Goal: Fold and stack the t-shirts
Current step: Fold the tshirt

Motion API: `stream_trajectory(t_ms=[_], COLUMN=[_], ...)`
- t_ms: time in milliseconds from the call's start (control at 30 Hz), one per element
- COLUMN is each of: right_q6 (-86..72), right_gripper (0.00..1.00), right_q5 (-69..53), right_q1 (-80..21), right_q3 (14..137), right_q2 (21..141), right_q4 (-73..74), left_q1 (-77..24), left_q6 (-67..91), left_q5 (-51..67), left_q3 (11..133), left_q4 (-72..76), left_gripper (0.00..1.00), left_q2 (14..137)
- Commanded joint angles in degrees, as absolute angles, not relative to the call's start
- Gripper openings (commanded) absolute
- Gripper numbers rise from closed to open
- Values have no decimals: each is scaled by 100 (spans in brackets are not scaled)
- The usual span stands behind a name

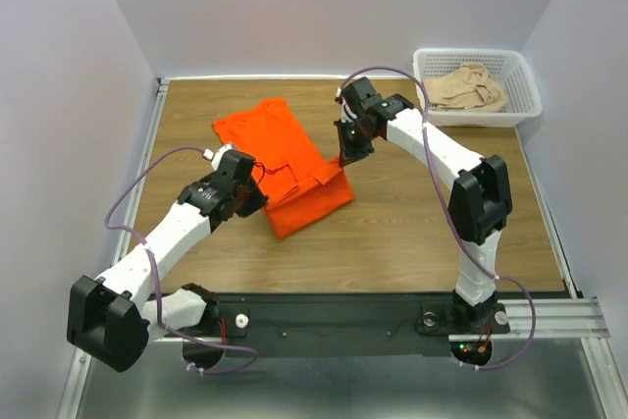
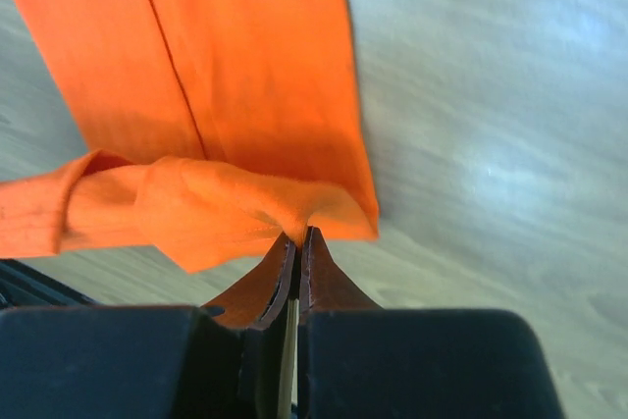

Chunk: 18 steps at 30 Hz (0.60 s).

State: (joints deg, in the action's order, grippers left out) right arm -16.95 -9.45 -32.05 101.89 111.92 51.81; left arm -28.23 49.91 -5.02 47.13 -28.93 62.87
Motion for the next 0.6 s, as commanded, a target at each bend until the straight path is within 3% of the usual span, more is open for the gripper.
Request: stream_trajectory(t_ms=[0,567], right_q6=[-1486,-1424], right_gripper=[1,1], right_q5=[-993,-1055], right_q1=[-3226,-3226], right_q3=[10845,11206], right_q2=[11513,12375], right_q4=[5098,4140], left_q1=[-2497,-1934], left_q6=[4300,3375], left_q5=[-888,-1177], left_q3=[4737,4316], left_q4=[-2471,-1152], left_gripper=[0,0], left_q2=[6371,7268])
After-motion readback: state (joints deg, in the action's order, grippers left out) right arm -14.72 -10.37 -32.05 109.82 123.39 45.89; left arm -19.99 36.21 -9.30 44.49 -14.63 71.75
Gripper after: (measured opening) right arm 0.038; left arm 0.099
